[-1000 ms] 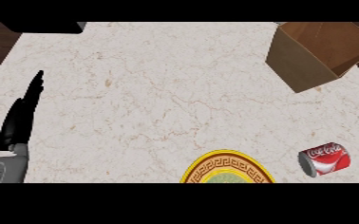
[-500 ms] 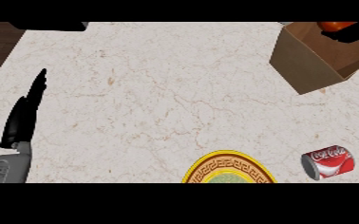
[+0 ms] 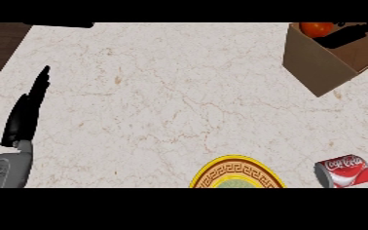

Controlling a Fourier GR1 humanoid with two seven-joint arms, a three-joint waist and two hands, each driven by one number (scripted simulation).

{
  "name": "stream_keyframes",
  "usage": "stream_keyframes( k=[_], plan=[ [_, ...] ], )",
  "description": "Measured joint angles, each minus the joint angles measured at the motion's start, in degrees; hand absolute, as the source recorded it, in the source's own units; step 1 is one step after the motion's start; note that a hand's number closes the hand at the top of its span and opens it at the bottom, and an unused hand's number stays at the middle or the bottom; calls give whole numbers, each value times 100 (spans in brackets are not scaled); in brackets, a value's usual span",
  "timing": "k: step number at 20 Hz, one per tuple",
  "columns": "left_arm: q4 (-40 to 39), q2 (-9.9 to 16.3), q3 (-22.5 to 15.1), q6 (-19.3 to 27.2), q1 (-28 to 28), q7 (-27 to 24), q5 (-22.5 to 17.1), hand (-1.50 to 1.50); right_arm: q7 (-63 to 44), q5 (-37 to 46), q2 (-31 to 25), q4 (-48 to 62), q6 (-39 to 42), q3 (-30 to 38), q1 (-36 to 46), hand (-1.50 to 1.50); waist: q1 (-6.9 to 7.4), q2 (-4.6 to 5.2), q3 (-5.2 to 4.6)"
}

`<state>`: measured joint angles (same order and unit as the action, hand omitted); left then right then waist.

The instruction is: Pick the tomato from the plate and place it in the cardboard box

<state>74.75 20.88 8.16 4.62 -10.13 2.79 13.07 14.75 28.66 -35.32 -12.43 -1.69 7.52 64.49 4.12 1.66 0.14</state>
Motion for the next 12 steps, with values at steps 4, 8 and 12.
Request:
stream_keyframes(
  k=[4, 8, 12],
  plan=[
    [-7, -15, -21, -21, -29, -13, 15, 0, -130, -74, 158, 295, 1, 127, 90, -150, 44, 23, 2],
    [10, -74, -42, 0, -49, 19, 29, 0, 100, -187, 266, 349, -108, 279, 82, -150, 27, 9, -4],
    [70, -55, -18, -30, 5, 10, 12, 0, 471, -428, 248, 289, -319, 563, 64, -150, 24, 4, 0]
  ],
)
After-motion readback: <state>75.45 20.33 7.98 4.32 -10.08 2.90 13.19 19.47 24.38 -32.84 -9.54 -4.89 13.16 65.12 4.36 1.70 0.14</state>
